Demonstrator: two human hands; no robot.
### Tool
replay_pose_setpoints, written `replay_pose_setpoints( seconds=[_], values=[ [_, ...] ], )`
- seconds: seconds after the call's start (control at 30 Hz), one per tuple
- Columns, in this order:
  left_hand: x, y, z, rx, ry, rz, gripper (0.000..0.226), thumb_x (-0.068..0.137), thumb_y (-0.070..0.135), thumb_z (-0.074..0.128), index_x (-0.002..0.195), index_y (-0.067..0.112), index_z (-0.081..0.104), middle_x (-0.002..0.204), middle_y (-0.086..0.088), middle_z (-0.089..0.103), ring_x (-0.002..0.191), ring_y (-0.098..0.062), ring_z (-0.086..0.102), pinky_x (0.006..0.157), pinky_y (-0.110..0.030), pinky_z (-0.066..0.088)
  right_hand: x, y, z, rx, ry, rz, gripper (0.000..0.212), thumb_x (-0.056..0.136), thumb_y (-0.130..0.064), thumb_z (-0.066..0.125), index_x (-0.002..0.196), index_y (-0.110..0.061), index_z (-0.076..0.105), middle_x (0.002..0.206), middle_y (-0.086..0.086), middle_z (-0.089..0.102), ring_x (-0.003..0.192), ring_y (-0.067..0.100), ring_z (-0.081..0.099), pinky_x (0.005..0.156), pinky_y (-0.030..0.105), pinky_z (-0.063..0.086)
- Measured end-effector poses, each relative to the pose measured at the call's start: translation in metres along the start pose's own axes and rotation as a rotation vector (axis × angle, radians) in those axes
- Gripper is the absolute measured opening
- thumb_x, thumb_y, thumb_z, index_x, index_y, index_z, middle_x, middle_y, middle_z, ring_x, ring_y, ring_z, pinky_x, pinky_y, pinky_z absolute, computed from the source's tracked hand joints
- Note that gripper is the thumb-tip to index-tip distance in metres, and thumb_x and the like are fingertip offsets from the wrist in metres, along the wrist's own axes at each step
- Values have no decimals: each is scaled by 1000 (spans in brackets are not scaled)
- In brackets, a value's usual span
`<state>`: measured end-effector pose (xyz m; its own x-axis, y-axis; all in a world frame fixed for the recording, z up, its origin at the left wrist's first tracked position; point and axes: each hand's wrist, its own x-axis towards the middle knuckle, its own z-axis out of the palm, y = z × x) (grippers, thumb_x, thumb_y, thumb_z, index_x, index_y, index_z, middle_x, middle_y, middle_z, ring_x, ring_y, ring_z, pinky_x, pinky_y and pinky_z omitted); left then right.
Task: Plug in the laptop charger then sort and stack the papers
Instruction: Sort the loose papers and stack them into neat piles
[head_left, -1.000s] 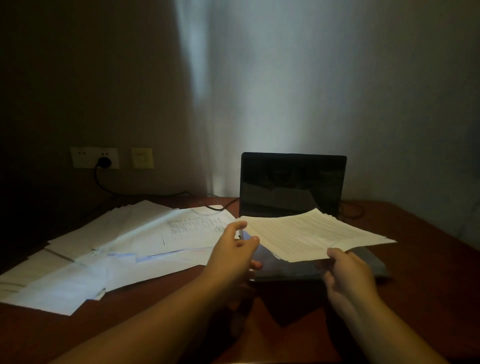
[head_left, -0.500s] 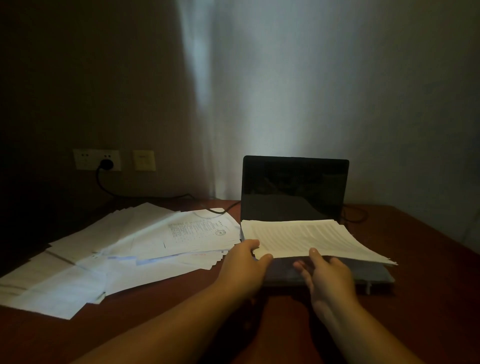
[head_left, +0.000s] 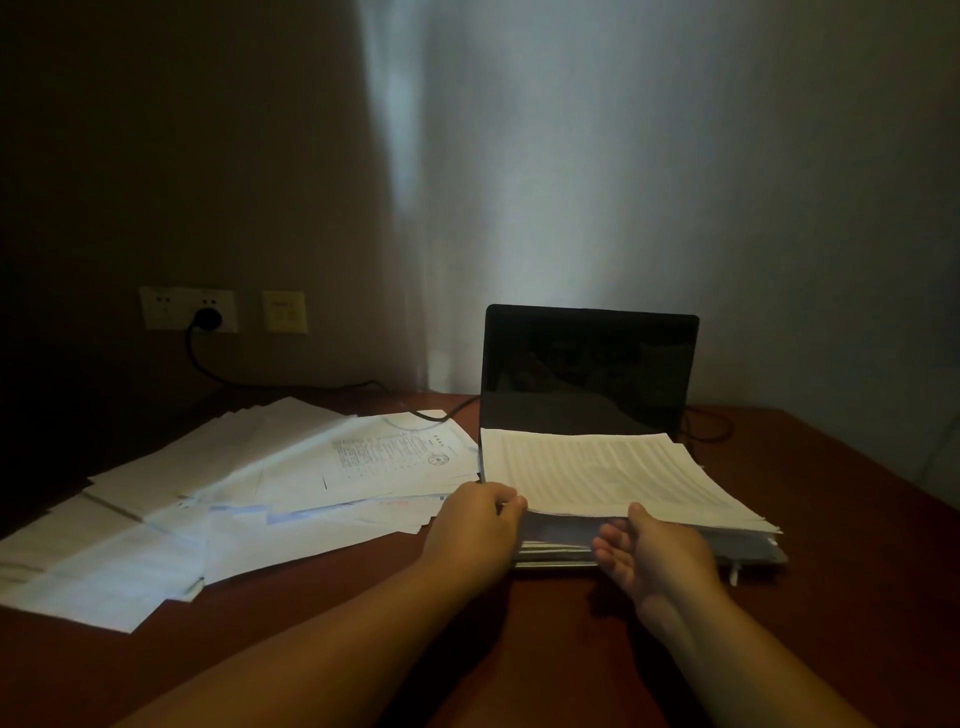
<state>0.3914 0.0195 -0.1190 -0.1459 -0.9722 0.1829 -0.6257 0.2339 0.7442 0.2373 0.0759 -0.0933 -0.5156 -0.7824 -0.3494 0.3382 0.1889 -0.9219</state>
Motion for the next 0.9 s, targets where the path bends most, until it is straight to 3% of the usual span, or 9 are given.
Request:
replay_pose_setpoints(
  seconds=[0.1,0.2,0.37,0.47,0.57,0.67,0.8,0.9],
  values=[
    [-1,-2,1,18,-3,27,26,103,32,52,112,20,72,109,6,69,80,-3,55,81,-20,45,-2,5,0,-7,-19,41,35,104,-32,47,98,0,60,95,18,67,77,28,67,57,32,52],
    [-3,-5,2,61,-27,36,27,102,36,53,117,23,70,115,5,69,88,-4,55,84,-22,50,-11,10,3,-86,-61,9,33,103,-31,48,97,-2,63,90,17,68,73,27,66,56,30,52],
    [-4,-9,-2,92,-1,19,37,97,47,57,131,33,58,127,6,61,96,-6,57,92,-29,54,-22,11,12,-255,-151,-160,18,101,-22,51,96,-10,64,89,15,67,67,25,62,53,29,52],
    [-5,-13,-13,114,26,32,42,96,50,56,134,35,54,131,6,56,103,-9,58,95,-27,51,-24,14,24,-347,-195,-295,11,100,-27,56,95,-21,64,91,9,67,72,28,68,56,28,57],
    [-5,-22,-30,179,63,48,42,95,48,58,135,37,52,135,7,51,112,-12,58,93,-25,49,-21,15,40,-477,-255,-446,6,99,-28,57,99,-29,63,93,0,66,71,21,70,57,24,58],
    [-4,-37,-51,221,135,23,43,95,46,60,136,39,50,141,9,46,117,-12,57,92,-23,47,-17,13,65,-609,-317,-571,11,98,-30,58,108,-35,60,105,-6,65,78,15,68,63,25,59],
    [0,-59,-78,261,226,-40,45,94,46,62,136,39,50,151,10,36,115,-13,60,95,-24,51,-16,11,108,-740,-401,-684,28,95,-33,62,122,-39,57,131,-11,56,107,15,59,88,38,58],
    [3,-76,-98,315,268,-65,44,93,47,62,135,39,52,153,11,34,118,-14,59,95,-23,50,-14,11,137,-806,-489,-755,35,94,-35,63,127,-41,54,139,-14,52,107,11,56,81,25,53]
  ],
)
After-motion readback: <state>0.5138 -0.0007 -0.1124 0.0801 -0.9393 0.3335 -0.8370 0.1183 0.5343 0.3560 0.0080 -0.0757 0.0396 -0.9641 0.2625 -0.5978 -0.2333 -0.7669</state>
